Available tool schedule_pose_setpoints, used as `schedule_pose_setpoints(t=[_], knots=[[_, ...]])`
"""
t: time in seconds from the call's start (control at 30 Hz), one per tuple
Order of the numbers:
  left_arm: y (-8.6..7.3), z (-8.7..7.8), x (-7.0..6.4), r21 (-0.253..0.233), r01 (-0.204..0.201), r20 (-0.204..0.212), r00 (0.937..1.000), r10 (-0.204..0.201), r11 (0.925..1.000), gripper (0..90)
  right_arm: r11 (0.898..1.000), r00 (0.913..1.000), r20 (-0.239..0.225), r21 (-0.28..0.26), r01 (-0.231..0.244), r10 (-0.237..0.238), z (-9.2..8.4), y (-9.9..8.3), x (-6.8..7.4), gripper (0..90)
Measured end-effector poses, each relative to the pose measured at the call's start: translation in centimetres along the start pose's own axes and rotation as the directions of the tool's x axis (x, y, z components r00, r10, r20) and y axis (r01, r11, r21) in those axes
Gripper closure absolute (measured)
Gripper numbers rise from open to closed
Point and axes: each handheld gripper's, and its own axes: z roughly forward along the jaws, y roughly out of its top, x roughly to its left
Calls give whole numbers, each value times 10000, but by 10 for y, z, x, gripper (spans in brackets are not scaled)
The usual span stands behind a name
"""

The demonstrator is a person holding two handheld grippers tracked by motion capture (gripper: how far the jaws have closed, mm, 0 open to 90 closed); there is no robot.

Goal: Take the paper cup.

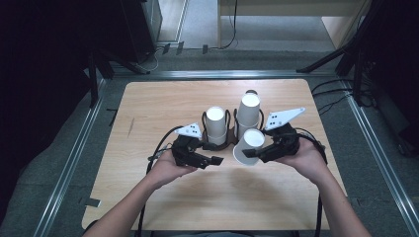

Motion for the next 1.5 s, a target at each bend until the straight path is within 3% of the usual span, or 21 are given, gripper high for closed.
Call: schedule_pose_setpoints(t=[0.3,0.43,0.57,0.73,1.03,1.33,1.5], knots=[[-11,-8,3,25,-156,309,9994,155,9999,337,9999,9992,-400,-62,-85,82,22,-9,0,312],[-16,-9,5,122,-152,378,9992,148,9998,272,9999,9976,-690,-58,-82,78,31,-12,0,312],[-22,-10,5,-20,-287,971,9949,287,9996,183,10000,9962,-864,0,-66,66,39,-14,0,312],[-26,-10,6,202,-304,714,9970,289,9993,169,10000,9947,-1030,27,55,-52,48,-15,0,312],[-31,-10,12,143,-106,500,9987,98,9998,178,10000,9913,-1317,-3,63,-63,60,-12,1,311],[-22,-4,10,643,-605,501,9971,573,9961,167,10000,9891,-1473,-49,41,-48,63,-9,3,311],[-17,3,11,696,-593,663,9963,547,9958,161,9999,9876,-1572,-124,6,-25,64,-7,4,311]])
